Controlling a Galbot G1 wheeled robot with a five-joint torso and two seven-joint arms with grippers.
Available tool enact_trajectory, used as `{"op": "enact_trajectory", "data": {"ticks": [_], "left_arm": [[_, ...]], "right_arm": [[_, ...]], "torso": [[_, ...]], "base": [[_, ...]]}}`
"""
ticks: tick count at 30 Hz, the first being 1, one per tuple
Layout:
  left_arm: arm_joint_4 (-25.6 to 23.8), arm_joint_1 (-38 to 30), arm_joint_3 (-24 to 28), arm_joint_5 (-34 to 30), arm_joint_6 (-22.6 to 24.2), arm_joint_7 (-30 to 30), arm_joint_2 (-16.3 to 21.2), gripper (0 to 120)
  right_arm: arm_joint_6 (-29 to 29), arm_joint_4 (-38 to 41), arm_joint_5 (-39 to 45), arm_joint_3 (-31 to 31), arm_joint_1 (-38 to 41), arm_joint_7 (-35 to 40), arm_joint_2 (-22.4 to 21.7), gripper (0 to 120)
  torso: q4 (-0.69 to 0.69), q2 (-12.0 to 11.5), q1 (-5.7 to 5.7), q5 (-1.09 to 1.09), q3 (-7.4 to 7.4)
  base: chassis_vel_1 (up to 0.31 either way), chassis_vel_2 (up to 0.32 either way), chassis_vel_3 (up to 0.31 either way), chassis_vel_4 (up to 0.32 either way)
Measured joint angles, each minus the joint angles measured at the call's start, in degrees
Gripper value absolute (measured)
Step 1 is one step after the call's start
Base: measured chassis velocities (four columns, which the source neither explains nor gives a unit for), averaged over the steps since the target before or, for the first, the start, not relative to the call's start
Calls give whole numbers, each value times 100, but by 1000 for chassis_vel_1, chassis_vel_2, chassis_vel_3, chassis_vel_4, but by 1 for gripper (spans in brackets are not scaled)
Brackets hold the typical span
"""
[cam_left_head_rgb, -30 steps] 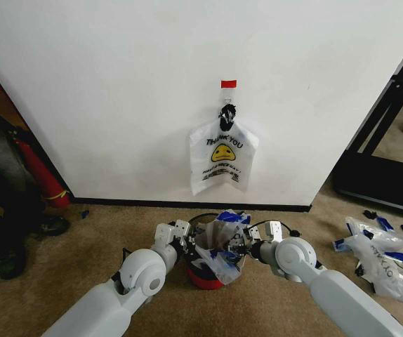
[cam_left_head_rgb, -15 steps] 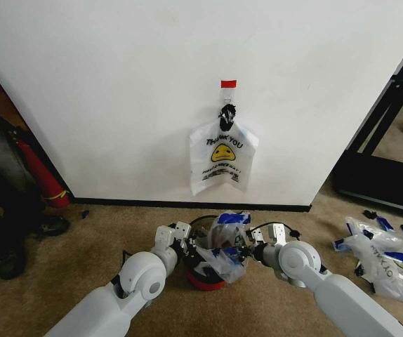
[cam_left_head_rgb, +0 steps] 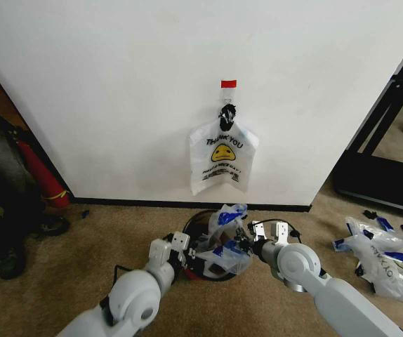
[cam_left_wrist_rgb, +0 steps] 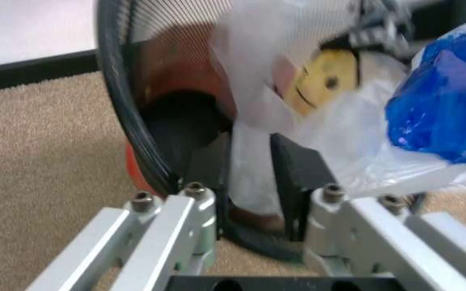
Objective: Pick up the garbage bag from the wall and place it over the trash bin.
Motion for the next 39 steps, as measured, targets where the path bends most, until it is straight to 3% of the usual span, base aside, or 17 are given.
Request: {"op": "enact_trajectory", "data": {"ticks": [6, 7, 9, 13, 17, 20, 24, 29, 39], "left_arm": [[-524, 475, -183, 736, -347, 233, 155, 51], [-524, 475, -183, 736, -347, 233, 155, 51], [-618, 558, -291, 1366, -800, 435, 283, 60], [-494, 474, -440, 2336, -1786, 1073, 488, 77], [-285, 99, -420, 2969, -2325, 1773, 649, 89], [-177, -305, -204, 3151, -2403, 2092, 726, 98], [-9, -734, 38, 3295, -2405, 2381, 718, 100], [464, -1188, 382, 3919, -2461, 2747, 561, 100], [1054, -1372, 705, 5074, -2890, 2950, 396, 98]], "right_arm": [[356, 236, -76, 182, -193, 170, 51, 0], [356, 236, -76, 182, -193, 170, 51, 0], [475, 309, -161, 202, -297, 245, 52, 0], [612, 461, -311, 228, -494, 332, 106, 0], [801, 608, -491, 163, -677, 535, 221, 0], [987, 729, -639, 63, -826, 755, 363, 0], [1163, 816, -840, -67, -958, 978, 489, 0], [1298, 901, -1044, -162, -1085, 1245, 602, 0], [1340, 890, -1056, -115, -1037, 1278, 591, 0]], "torso": [[0, 0, 0, 1, 0], [0, 0, 0, 1, 0], [0, 0, 0, 1, 0], [0, 0, 0, 1, 0], [-1, 0, 0, -1, 0], [-1, 0, 0, 0, 0], [-1, 0, 0, 1, 0], [-1, 0, 1, 0, 0], [0, 0, 1, 1, 0]], "base": [[0, 0, 0, 0], [0, 0, 0, 0], [0, 0, 0, 0], [0, 0, 0, 0], [0, 0, 0, 0], [0, 0, 0, 0], [0, 0, 0, 0], [0, 0, 0, 0], [0, 0, 0, 0]]}}
